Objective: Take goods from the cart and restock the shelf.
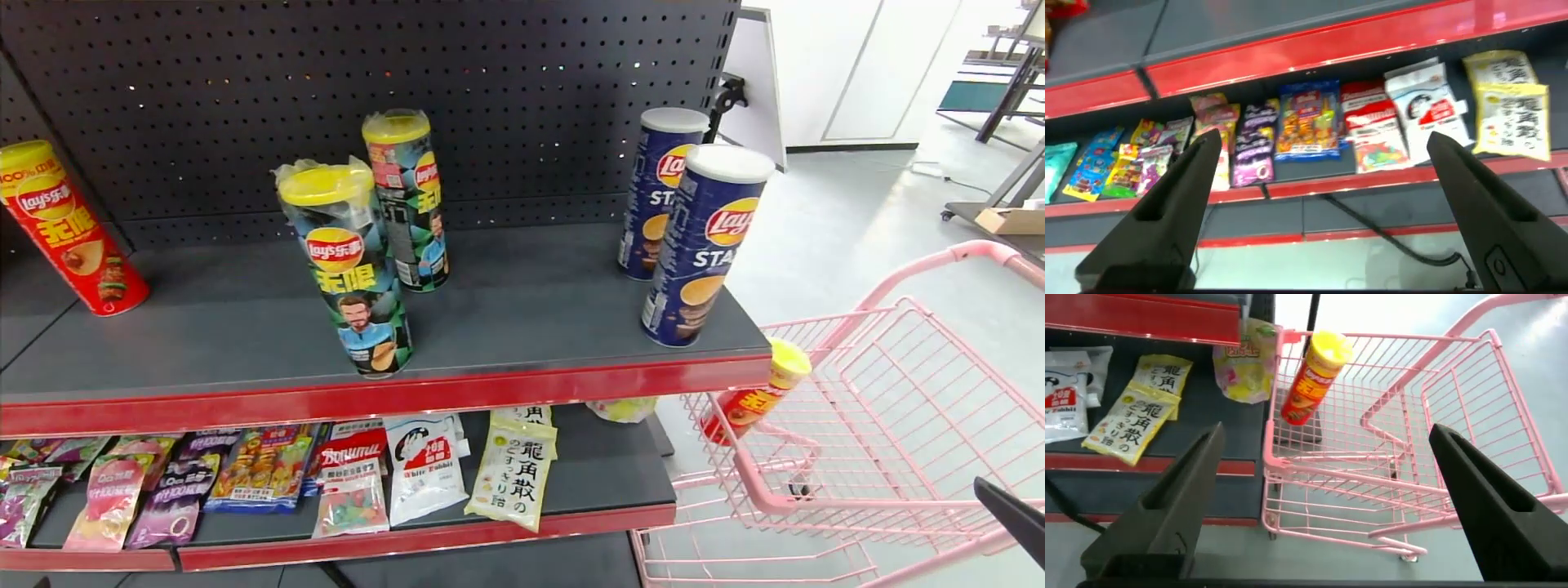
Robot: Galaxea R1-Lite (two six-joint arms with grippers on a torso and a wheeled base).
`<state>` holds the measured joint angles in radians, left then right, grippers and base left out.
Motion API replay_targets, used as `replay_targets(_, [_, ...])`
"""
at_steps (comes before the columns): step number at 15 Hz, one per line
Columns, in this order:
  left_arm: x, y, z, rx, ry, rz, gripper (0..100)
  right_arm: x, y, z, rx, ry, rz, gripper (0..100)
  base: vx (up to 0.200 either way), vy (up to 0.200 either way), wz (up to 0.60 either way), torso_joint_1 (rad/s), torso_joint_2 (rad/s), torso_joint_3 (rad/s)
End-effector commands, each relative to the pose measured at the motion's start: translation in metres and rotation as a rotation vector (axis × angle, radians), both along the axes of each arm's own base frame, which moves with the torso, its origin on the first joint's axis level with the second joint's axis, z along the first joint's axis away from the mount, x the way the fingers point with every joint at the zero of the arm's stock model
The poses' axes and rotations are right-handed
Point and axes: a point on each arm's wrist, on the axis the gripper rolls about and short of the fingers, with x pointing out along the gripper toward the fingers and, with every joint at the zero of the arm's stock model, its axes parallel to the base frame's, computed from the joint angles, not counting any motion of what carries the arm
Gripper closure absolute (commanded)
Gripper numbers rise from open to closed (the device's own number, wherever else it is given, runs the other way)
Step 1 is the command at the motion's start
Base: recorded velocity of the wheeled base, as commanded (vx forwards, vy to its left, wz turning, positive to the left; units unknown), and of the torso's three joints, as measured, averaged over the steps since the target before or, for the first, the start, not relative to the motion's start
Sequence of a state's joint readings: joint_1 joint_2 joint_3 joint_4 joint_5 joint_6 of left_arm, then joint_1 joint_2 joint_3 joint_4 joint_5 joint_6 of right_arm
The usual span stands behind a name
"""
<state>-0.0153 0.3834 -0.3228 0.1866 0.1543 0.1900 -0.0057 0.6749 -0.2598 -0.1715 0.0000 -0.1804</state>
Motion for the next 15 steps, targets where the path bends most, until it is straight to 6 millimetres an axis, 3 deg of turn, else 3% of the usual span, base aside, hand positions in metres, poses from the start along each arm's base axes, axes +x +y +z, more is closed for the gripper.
replay_targets(1, [0.001,0.000,0.000,0.000,0.003,-0.001,0,0.001,0.000,0.000,-0.001,0.002,0.001,0,0.000,-0.200,0.00,0.002,-0.01,-0.002])
replay_targets(7, [0.002,-0.001,0.004,-0.005,-0.035,-0.055,0,0.001,0.000,-0.001,-0.002,0.009,0.003,0,0.000,-0.033,0.00,0.000,0.00,0.000])
replay_targets(15, [0.009,-0.001,0.011,-0.006,-0.067,-0.061,0,0.002,0.000,-0.001,-0.001,0.013,-0.002,0,0.000,0.000,-0.52,0.001,0.00,0.004])
